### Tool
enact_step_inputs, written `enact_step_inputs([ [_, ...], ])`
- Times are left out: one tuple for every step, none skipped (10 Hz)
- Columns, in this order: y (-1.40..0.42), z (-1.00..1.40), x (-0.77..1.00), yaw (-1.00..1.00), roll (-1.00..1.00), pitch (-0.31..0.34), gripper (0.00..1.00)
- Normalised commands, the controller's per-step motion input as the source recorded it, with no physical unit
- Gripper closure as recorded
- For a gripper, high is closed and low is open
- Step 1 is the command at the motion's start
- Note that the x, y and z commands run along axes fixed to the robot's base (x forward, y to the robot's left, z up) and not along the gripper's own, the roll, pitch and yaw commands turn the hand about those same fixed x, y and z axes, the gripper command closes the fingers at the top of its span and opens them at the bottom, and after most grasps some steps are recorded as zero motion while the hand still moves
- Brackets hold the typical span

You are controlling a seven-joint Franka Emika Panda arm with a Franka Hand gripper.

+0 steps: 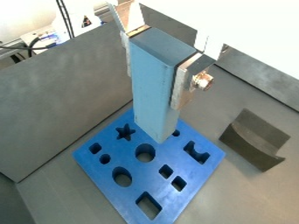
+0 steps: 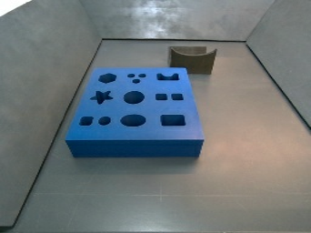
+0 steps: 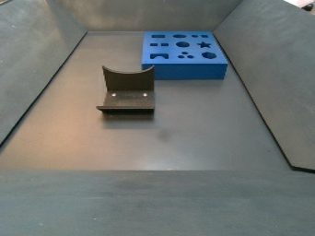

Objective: Insert the rectangle object.

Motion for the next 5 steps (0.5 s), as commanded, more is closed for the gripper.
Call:
enact_step_inputs([
  [0.21,-0.65,-0.05,0.29,0.06,-0.371,1.00],
  [0.13,-0.51,-0.05,0.21,0.05,-0.347,1.00],
  [0.06,-0.24,-0.03,0.12,0.04,-0.255,1.00],
  [-0.10,0.78,0.05,-0.45,0.06,0.435,1.00],
  [-0.10,0.76,0.04,-0.43,0.06,0.498,1.00],
])
